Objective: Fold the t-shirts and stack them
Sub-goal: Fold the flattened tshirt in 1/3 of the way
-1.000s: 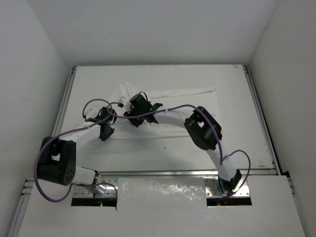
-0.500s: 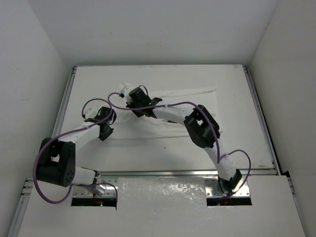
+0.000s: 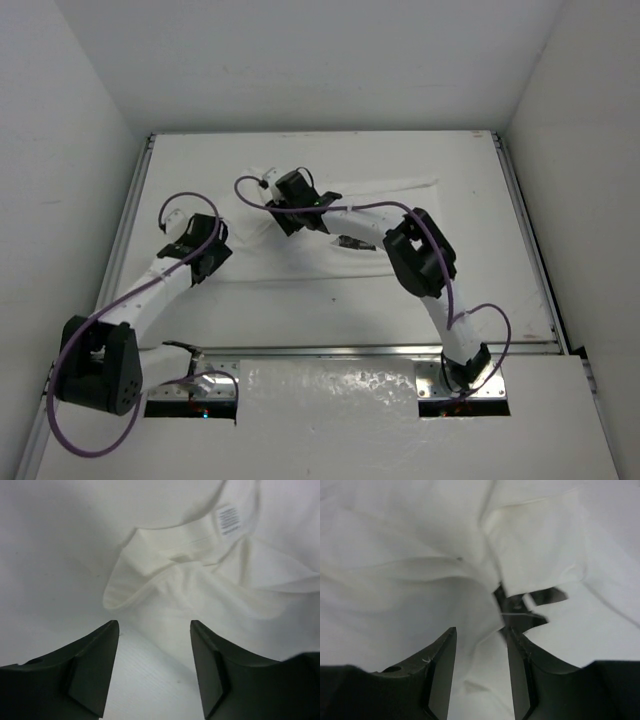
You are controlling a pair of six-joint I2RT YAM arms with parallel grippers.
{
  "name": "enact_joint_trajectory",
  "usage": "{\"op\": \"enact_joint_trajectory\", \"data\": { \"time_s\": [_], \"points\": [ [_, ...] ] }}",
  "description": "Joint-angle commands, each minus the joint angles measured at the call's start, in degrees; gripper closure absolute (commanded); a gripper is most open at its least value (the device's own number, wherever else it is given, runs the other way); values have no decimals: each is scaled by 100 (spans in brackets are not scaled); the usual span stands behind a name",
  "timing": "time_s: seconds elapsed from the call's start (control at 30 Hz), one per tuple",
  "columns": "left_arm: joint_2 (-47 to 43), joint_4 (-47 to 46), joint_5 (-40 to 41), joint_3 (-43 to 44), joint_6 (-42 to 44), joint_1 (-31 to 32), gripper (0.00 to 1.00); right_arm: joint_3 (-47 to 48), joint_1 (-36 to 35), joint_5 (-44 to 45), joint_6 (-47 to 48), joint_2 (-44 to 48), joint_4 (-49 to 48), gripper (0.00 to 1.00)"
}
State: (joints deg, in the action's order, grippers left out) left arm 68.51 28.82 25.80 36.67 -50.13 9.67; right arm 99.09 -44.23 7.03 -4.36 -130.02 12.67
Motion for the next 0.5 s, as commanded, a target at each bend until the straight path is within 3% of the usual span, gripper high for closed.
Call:
{"op": "enact_joint_trajectory", "data": {
  "time_s": [0.0, 0.03, 0.1, 0.33, 0.47],
  "points": [
    [-435, -534, -338, 289, 433, -44, 44, -645, -130, -597, -522, 1169, -378, 56],
    [-209, -544, -409, 524, 477, -44, 55, -1211, -130, -615, -679, 1372, -509, 56],
    [518, -256, -445, 937, 522, -36, 62, -1985, -139, -545, -942, 2004, -791, 56],
    [2148, -26, -444, 2387, 592, 167, 60, -3816, -156, -342, -1541, 3692, -915, 56],
    [2518, -16, -506, 2504, 513, 219, 60, -4406, -148, -307, -1664, 4343, -854, 56]
  ]
}}
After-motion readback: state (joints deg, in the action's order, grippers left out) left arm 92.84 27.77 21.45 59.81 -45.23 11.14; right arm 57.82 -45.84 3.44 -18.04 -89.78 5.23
